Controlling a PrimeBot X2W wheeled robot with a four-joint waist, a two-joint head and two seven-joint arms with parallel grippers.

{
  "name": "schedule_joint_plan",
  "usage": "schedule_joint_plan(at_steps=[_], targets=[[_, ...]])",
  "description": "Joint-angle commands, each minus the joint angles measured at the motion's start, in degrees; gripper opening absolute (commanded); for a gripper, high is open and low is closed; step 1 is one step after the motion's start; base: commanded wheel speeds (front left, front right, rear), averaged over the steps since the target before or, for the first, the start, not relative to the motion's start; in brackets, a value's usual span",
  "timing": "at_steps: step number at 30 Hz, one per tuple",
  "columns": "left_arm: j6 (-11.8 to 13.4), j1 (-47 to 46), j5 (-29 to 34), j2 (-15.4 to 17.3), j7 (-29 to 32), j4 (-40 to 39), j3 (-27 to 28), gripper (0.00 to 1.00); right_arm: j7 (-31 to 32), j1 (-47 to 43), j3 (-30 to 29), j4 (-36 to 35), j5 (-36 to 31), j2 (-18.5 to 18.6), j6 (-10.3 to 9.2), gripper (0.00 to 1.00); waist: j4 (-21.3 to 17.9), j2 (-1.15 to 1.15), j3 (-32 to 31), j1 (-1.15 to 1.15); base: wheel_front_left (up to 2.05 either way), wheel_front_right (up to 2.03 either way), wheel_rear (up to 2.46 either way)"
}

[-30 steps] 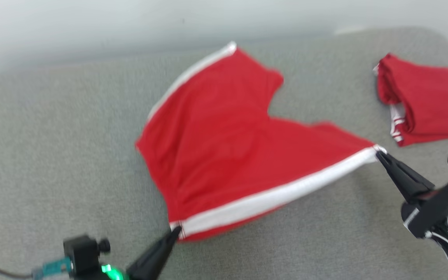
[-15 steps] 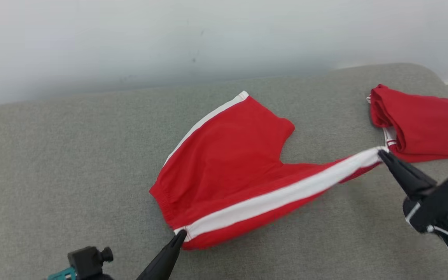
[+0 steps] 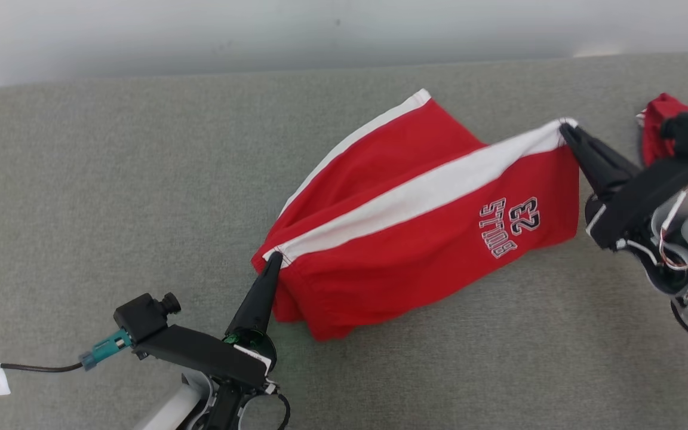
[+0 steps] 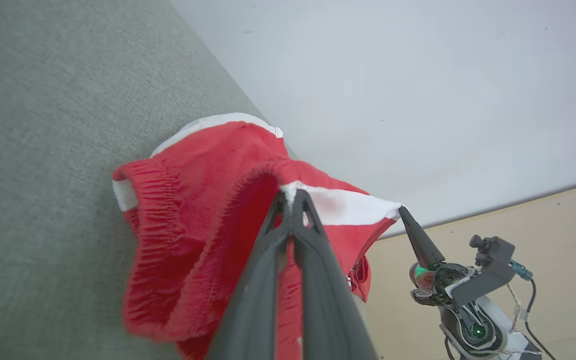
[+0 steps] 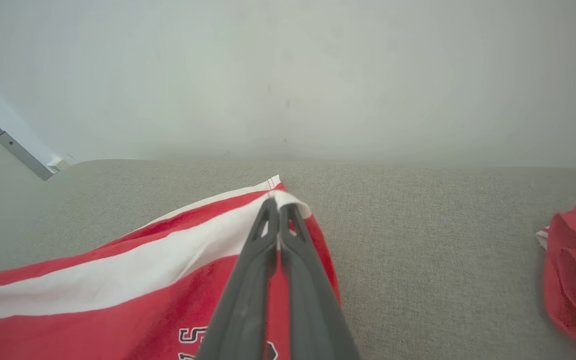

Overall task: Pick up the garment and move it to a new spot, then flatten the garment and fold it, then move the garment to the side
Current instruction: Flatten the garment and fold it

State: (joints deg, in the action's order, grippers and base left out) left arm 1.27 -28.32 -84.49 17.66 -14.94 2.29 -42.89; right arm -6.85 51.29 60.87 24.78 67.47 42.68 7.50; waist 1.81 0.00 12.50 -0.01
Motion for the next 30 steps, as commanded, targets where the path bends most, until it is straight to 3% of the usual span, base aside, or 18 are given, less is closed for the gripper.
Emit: schedule_joint_plan(at_steps=[1,5,18,30], targets=[[0.1,-0.5,-0.7,-0.6,-0.2,1.1,0.8,0.00,0.1,2.1,0.4,0.7,-0.8,-0.5,-0.02,0.00,2.7,0.00,3.4,0.01,0.00,0.00,0.00],[0.4,-1.7,-1.2,-2.1,-0.2,4.1,1.9,0.00,-0.3,6.6,1.9,3.5,-1.7,-1.7,-0.02,0.00,4.1,0.00,5.6,0.01,0.00,0.00,0.00],[-2.9,-6.9,1.4,-6.7,-0.1,10.9,3.4,0.00,-1.7,18.7,9.5,10.9,-3.7,-4.2,-0.02,0.00,8.2,0.00,11.8,0.01,0.00,0.00,0.00],[-2.8,-7.7,7.6,-10.0,-0.1,15.7,8.3,0.00,-3.3,24.9,12.0,17.4,-2.9,-6.1,-0.02,0.00,11.2,0.00,15.8,0.01,0.00,0.00,0.00]])
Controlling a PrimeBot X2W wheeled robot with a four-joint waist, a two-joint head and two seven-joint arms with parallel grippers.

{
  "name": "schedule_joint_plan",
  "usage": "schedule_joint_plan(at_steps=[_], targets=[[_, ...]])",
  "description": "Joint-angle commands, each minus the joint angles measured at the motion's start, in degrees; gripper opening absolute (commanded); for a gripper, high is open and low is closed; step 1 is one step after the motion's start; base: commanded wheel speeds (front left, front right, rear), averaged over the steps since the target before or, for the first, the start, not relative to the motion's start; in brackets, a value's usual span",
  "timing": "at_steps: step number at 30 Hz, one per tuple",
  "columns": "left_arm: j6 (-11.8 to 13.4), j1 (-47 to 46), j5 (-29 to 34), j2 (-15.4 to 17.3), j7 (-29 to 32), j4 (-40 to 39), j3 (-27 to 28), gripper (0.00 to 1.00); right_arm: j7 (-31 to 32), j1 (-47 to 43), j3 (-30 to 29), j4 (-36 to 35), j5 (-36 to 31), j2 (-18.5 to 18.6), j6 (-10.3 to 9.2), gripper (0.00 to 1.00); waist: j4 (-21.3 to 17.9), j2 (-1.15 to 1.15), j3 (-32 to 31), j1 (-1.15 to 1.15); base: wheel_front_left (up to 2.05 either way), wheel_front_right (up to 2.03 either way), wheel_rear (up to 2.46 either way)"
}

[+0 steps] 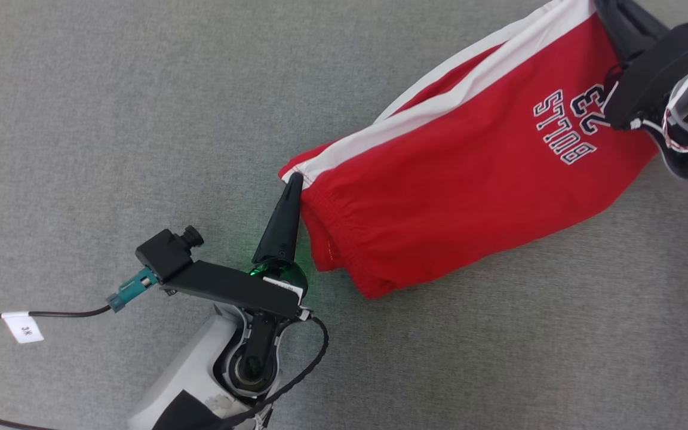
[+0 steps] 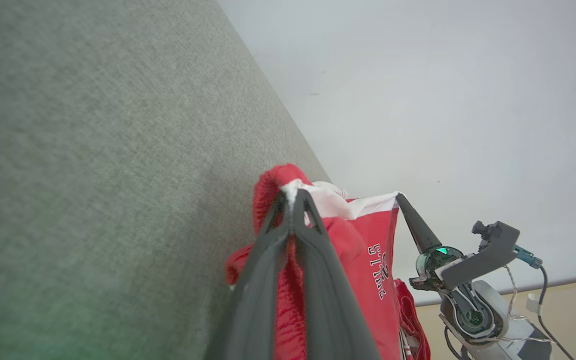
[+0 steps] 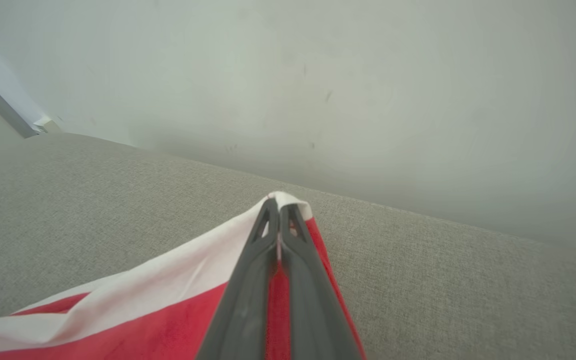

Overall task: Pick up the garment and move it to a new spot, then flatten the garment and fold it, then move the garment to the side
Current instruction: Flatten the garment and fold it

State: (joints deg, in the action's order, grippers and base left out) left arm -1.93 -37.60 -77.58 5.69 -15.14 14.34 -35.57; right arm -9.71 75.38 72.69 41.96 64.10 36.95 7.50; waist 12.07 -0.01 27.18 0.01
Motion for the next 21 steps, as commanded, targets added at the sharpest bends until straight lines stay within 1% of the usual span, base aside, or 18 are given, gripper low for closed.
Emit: schedule_joint_plan(at_steps=[1,5,9,13,14,20,21], targets=[[0.4,1.6,0.7,2.0,0.1,3.7,1.0,0.00,-0.5,0.8,0.2,0.2,0.4,-0.4,-0.02,0.00,0.9,0.01,1.1,-0.01,0.00,0.00,0.00],[-0.1,2.1,1.7,1.1,0.1,4.6,1.8,0.00,-1.0,2.0,0.5,1.9,0.5,-0.5,-0.02,0.00,1.8,0.01,2.1,-0.01,0.00,0.00,0.00],[0.4,2.2,2.3,0.7,0.1,6.1,1.8,0.00,-1.2,3.0,0.7,4.0,0.4,-1.2,-0.02,0.00,2.6,0.01,2.7,-0.01,0.00,0.00,0.00],[1.6,2.5,2.7,0.6,0.1,7.2,1.9,0.00,-2.3,2.8,0.8,5.8,0.3,-1.7,-0.02,0.00,3.2,0.01,2.8,-0.01,0.00,0.00,0.00],[2.3,2.7,2.9,0.6,0.1,7.5,2.2,0.00,-2.7,2.9,0.8,6.3,0.2,-1.8,-0.02,0.00,3.3,0.01,2.8,-0.01,0.00,0.00,0.00],[4.2,4.1,3.3,0.7,0.2,7.5,2.4,0.00,-4.1,2.2,0.9,9.0,0.3,-2.5,-0.02,0.00,4.0,0.01,2.7,-0.01,0.00,0.00,0.00],[4.3,4.4,3.5,0.7,0.2,7.3,2.4,0.00,-4.3,2.0,0.9,9.4,0.2,-2.6,-0.02,0.00,4.1,0.01,2.7,-0.01,0.00,0.00,0.00]])
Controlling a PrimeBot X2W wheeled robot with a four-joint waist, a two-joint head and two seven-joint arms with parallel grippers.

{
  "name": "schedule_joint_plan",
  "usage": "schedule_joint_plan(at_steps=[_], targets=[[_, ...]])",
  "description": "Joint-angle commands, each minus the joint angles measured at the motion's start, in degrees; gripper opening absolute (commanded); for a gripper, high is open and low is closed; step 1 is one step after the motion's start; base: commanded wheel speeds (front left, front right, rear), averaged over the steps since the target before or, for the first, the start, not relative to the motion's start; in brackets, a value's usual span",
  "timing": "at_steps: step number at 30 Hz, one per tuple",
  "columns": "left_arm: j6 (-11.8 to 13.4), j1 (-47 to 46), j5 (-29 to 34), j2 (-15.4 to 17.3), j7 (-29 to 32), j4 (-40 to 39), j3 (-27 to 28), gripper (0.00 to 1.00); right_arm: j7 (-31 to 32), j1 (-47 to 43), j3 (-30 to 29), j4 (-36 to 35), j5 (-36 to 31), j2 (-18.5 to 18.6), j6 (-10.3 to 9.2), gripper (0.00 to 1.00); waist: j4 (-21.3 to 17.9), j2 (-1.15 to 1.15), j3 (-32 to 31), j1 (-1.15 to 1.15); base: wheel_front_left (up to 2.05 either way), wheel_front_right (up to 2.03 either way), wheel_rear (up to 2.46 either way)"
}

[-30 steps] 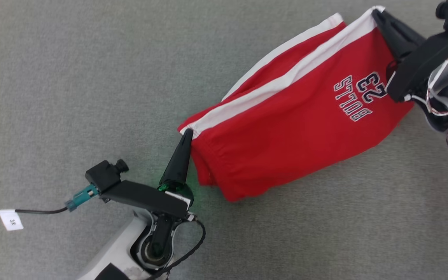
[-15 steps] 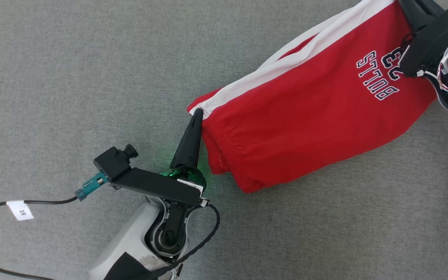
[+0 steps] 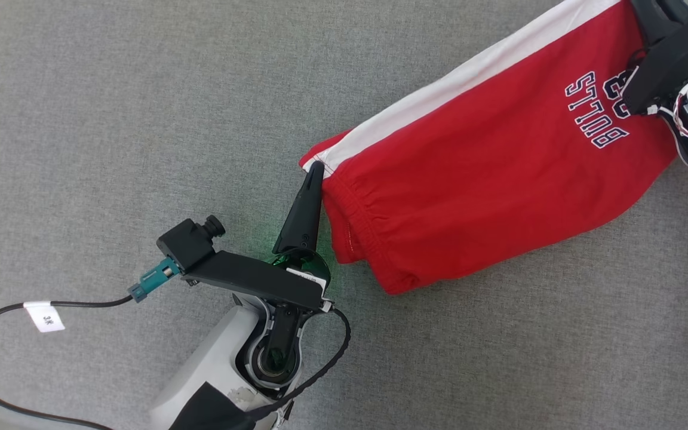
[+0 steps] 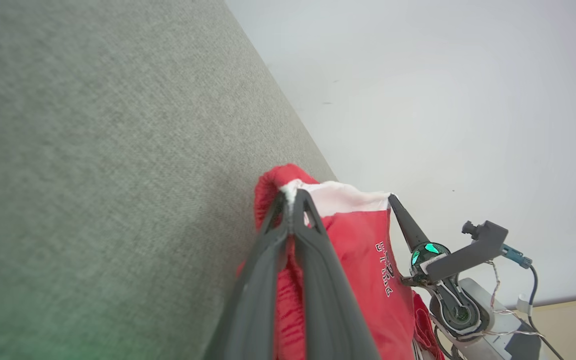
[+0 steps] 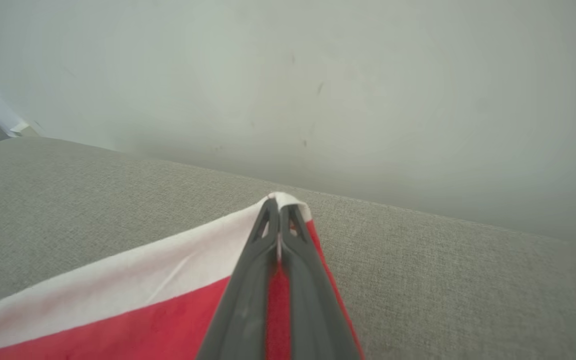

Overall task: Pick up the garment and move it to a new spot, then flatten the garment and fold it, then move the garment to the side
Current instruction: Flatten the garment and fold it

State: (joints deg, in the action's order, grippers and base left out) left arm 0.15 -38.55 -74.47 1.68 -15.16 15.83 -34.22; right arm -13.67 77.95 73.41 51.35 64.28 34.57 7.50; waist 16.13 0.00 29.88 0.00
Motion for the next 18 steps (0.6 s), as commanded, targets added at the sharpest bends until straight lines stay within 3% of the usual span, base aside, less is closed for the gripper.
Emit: schedule_joint_plan(at_steps=[1,2,3,5,6,7,8,9,14,18], targets=[[2.7,5.6,0.4,4.7,0.3,5.7,0.9,0.00,-0.5,-0.8,0.2,0.3,0.1,-0.3,-0.02,0.00,0.1,0.00,0.0,0.00,0.00,0.00,0.00],[2.9,5.8,0.7,4.8,0.2,5.7,0.9,0.00,-0.5,-0.9,0.2,0.6,0.2,-0.5,-0.02,0.00,0.2,0.00,-0.1,0.00,0.00,0.00,0.00],[3.2,5.9,0.8,4.9,0.2,5.5,0.9,0.00,-0.6,-1.1,0.2,0.8,0.2,-0.6,-0.02,0.09,0.2,0.00,-0.1,0.00,0.00,0.00,0.00],[3.3,6.0,0.8,4.9,0.2,5.3,1.0,0.00,-0.9,-1.4,0.2,1.1,0.2,-0.9,-0.02,0.50,0.3,0.00,-0.3,0.00,0.00,0.00,0.00],[3.4,6.0,1.2,5.0,0.2,5.2,1.2,0.06,-1.0,-1.4,0.2,1.2,0.3,-1.1,-0.02,0.75,0.2,0.00,-0.5,0.00,0.00,0.00,0.00],[3.6,6.1,1.4,5.1,0.2,5.1,1.3,0.35,-1.0,-1.5,0.2,1.3,0.2,-1.3,-0.02,1.00,0.1,0.00,-0.7,0.00,0.00,0.00,0.00],[3.7,6.1,1.7,5.1,0.2,4.9,1.4,0.49,-1.1,-1.8,0.2,1.3,0.3,-1.6,-0.02,1.00,0.0,0.00,-0.9,0.00,0.00,0.00,0.00],[3.9,6.2,2.0,5.1,0.2,4.8,1.5,0.98,-1.2,-2.0,0.2,1.4,0.4,-1.7,-0.02,1.00,-0.1,0.00,-1.1,0.00,0.00,0.00,0.00],[4.7,7.0,4.3,4.3,0.2,3.4,1.5,1.00,-1.6,-2.2,0.0,0.4,-0.4,-2.4,-0.02,1.00,-1.3,0.00,-2.8,0.00,0.00,0.00,0.00],[5.8,7.8,6.3,5.6,0.2,1.6,2.5,1.00,-1.6,-3.7,-3.2,-2.3,-2.3,-2.2,-0.02,1.00,-2.5,0.00,-4.5,0.00,0.00,0.00,0.00]])
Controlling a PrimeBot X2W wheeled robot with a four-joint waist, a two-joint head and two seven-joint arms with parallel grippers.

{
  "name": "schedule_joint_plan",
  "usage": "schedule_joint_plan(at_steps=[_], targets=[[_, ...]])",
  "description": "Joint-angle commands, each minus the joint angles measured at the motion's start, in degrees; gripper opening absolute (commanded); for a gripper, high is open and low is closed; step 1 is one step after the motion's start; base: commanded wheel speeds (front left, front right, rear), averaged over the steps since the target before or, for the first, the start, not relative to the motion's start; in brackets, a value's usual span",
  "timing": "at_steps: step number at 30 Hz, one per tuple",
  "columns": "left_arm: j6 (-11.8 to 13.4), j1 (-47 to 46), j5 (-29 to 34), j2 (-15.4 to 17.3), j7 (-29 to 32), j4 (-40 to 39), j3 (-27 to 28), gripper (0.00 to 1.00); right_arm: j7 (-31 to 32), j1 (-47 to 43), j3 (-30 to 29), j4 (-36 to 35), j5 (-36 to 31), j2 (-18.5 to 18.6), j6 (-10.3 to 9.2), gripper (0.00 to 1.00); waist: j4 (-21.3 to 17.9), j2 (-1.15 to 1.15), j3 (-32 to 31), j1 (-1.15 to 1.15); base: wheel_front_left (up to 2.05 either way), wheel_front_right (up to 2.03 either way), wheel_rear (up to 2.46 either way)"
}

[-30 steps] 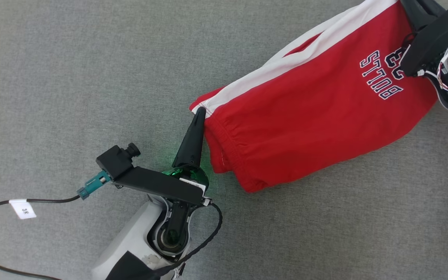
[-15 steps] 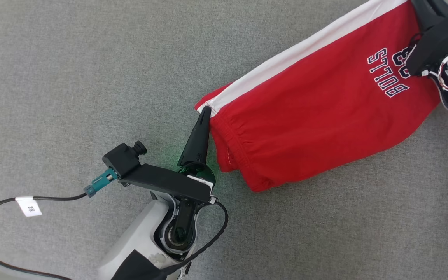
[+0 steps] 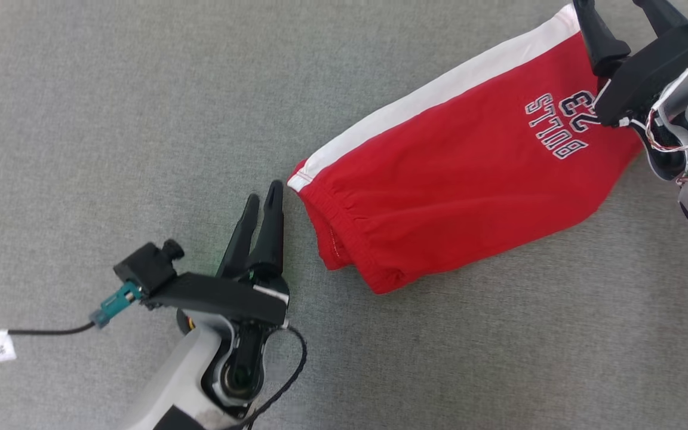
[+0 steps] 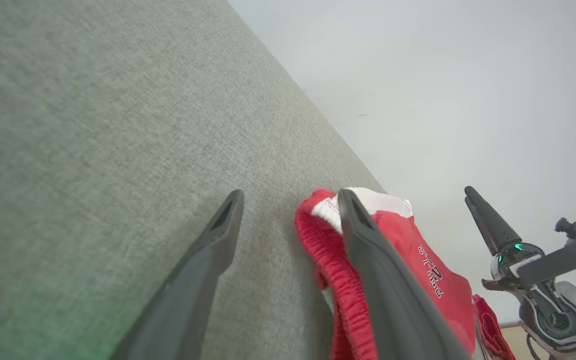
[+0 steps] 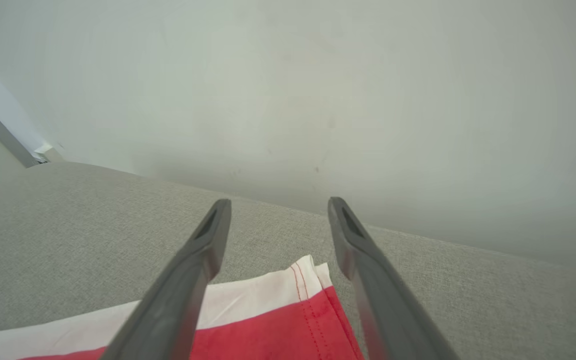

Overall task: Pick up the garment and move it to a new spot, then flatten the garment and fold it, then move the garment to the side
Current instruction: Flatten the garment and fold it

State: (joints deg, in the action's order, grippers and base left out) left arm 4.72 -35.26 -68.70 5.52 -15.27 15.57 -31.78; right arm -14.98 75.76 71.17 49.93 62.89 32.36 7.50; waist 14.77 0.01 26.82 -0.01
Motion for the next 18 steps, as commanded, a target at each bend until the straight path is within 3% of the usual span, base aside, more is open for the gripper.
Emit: schedule_joint_plan(at_steps=[1,7,18], targets=[[1.6,4.8,1.6,2.1,0.3,1.3,0.4,1.00,-0.2,-2.4,-1.9,-1.7,-1.6,-0.1,-0.02,1.00,-1.4,-0.01,-1.9,0.01,0.00,0.00,0.00],[3.2,7.2,7.1,3.2,0.3,-2.4,2.2,1.00,-0.2,-7.4,-8.0,-4.9,-4.6,-0.3,-0.02,1.00,-2.4,-0.01,-4.6,0.01,0.00,0.00,0.00],[6.8,15.9,28.1,6.1,0.2,-12.8,2.8,1.00,-0.2,-20.6,-19.3,-8.3,-8.6,-2.7,-0.02,1.00,-3.3,-0.01,-10.7,0.01,0.00,0.00,0.00]])
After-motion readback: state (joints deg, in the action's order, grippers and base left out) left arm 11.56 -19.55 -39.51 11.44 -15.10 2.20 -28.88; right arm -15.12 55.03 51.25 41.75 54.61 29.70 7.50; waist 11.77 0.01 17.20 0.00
